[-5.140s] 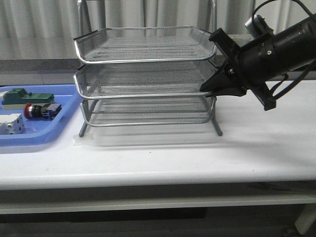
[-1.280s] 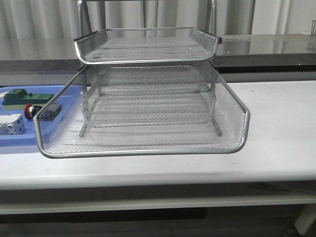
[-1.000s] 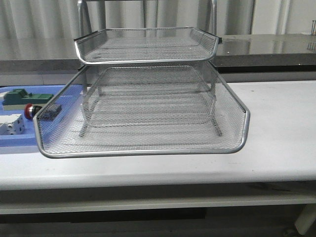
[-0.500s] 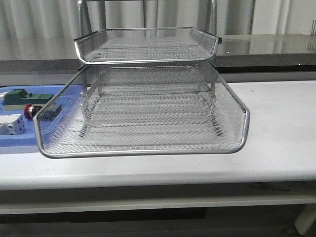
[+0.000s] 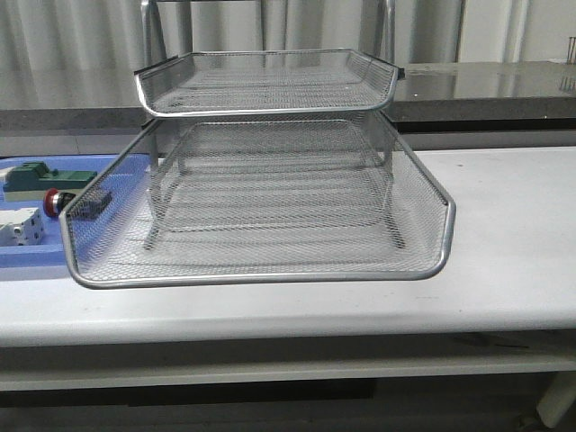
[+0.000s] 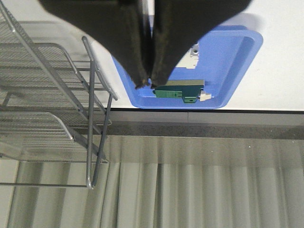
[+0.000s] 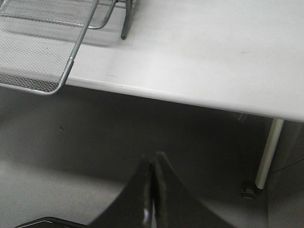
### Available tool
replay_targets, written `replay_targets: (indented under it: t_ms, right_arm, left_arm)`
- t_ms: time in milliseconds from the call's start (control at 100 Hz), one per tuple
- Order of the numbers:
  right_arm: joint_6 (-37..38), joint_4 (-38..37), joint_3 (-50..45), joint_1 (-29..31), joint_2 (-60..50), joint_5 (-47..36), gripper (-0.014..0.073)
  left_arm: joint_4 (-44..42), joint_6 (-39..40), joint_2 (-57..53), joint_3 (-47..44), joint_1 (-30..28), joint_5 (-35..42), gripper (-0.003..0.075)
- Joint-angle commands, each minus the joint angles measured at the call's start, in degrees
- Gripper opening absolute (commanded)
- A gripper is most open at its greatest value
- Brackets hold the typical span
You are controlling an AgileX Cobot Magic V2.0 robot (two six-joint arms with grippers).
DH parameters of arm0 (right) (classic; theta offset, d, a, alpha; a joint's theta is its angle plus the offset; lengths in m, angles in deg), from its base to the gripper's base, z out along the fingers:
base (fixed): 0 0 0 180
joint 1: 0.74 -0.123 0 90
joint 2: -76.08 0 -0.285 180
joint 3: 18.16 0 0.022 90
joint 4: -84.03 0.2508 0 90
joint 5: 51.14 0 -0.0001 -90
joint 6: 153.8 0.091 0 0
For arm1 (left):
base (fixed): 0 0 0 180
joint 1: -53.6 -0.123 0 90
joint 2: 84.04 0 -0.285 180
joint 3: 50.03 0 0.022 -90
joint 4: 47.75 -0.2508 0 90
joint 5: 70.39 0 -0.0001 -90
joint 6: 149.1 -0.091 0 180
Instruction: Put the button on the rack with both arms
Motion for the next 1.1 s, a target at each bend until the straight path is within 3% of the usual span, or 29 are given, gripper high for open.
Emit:
replay_targets:
  t_ms: [0, 340, 570, 980, 1090]
  right_arm:
    - [0.01, -0.43, 1.9, 0.25, 0.39, -3.19, -0.0067]
    - [0.01, -0.43, 1.9, 0.25, 0.39, -3.19, -0.0067]
    - [0.01, -0.43, 1.9, 0.25, 0.39, -3.19, -0.0067]
    - [0.01, -0.43, 1.9, 0.25, 0.39, -3.19, -0.0067]
    - [0.01, -0.43, 1.9, 0.25, 0.39, -3.19, -0.0067]
  left_arm:
    - [3.75, 0.62, -1.3, 0.93, 0.05, 3.62, -0.002]
    - [3.92, 0.62, 10.82, 18.12, 0.05, -11.93, -0.002]
    - [-1.19, 0.19, 28.35, 34.2, 0.05, -24.62, -0.002]
    - [-8.29, -0.1, 61.66, 56.93, 0.05, -33.53, -0.002]
    - [-8.57, -3.58, 69.91, 63.0, 0.05, -37.55, -0.002]
